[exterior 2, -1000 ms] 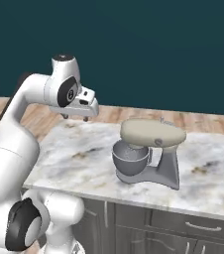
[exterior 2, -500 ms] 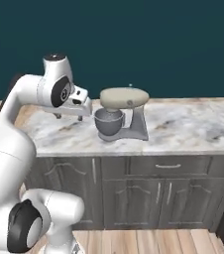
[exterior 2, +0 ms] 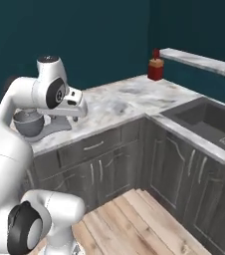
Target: Navigate to the coffee machine.
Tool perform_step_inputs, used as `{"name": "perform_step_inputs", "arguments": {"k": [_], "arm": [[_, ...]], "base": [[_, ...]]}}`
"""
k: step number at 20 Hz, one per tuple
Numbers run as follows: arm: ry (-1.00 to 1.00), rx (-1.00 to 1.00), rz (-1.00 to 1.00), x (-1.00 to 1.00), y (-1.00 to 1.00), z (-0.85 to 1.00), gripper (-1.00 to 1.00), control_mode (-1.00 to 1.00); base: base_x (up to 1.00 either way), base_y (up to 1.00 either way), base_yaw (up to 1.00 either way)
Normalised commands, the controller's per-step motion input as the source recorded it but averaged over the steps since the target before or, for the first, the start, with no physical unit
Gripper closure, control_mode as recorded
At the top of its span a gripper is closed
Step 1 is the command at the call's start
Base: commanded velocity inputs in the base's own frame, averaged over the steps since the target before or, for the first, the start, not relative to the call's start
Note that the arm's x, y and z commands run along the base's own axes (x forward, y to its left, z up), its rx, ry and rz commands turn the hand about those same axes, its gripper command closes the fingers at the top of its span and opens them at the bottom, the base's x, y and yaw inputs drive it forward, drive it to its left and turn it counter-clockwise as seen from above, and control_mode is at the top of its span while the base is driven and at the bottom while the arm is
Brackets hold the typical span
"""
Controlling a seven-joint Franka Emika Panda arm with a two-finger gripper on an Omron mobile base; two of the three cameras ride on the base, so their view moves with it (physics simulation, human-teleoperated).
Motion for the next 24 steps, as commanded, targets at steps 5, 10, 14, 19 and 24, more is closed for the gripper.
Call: {"name": "perform_step_inputs", "arguments": {"k": [5, 10, 14, 19, 24], "arm": [[0.0, 0.0, 0.0, 0.0, 0.0, 0.0, -1.0, 1.0], [0.0, 0.0, 0.0, 0.0, 0.0, 0.0, -1.0, 1.0], [0.0, 0.0, 0.0, 0.0, 0.0, 0.0, -1.0, 1.0], [0.0, 0.0, 0.0, 0.0, 0.0, 0.0, -1.0, 1.0], [0.0, 0.0, 0.0, 0.0, 0.0, 0.0, -1.0, 1.0]], "base": [[0.0, 0.0, -0.93], [0.0, -0.03, -0.9], [0.0, -0.14, -0.88], [0.0, -0.17, -0.89], [0.0, -0.2, -0.9]]}}
